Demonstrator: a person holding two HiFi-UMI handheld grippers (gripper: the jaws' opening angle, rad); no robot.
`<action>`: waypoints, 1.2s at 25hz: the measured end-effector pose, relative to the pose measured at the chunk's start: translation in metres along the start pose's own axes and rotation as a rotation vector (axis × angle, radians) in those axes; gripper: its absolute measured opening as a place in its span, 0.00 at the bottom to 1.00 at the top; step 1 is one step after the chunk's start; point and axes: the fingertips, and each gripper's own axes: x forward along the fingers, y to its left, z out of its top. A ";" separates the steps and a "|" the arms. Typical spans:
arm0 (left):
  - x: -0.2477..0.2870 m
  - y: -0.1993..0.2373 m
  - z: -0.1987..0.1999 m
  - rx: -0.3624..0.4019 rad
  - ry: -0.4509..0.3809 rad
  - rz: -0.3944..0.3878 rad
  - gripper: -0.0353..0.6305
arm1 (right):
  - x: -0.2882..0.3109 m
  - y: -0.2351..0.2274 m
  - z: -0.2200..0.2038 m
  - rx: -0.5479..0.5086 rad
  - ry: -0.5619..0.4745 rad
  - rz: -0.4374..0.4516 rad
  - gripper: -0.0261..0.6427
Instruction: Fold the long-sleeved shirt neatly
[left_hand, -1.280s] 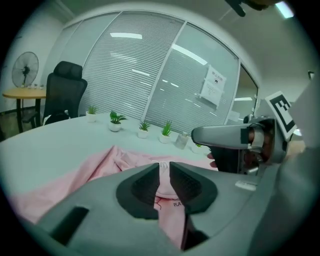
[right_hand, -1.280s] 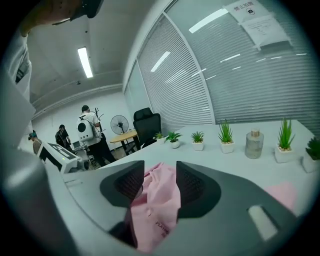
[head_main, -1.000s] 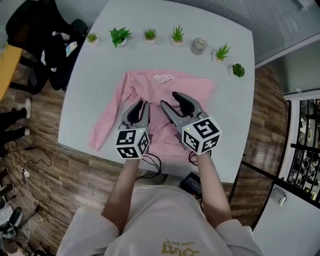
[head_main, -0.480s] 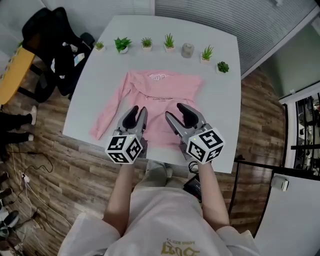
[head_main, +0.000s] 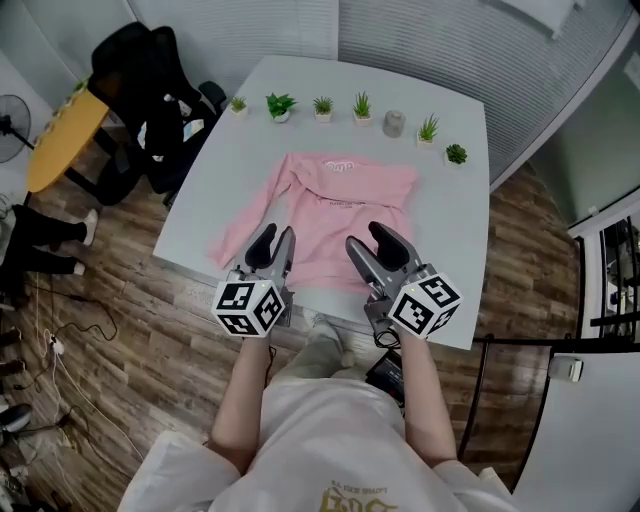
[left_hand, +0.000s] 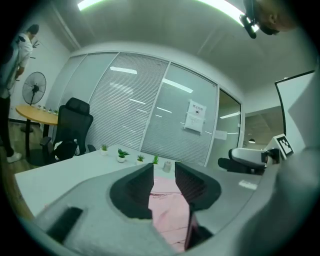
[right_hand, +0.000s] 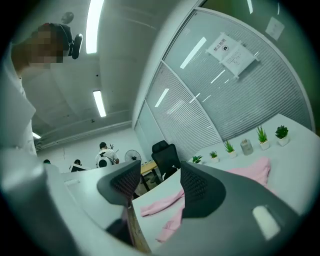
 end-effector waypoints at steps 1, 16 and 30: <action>-0.006 0.001 0.001 0.006 -0.001 0.002 0.26 | 0.000 0.007 -0.001 0.008 -0.008 0.017 0.41; -0.077 0.048 -0.009 0.045 0.038 0.123 0.24 | 0.025 0.079 -0.047 0.003 0.073 0.166 0.43; -0.092 0.167 -0.031 0.038 0.115 0.202 0.24 | 0.110 0.091 -0.146 0.037 0.256 0.060 0.43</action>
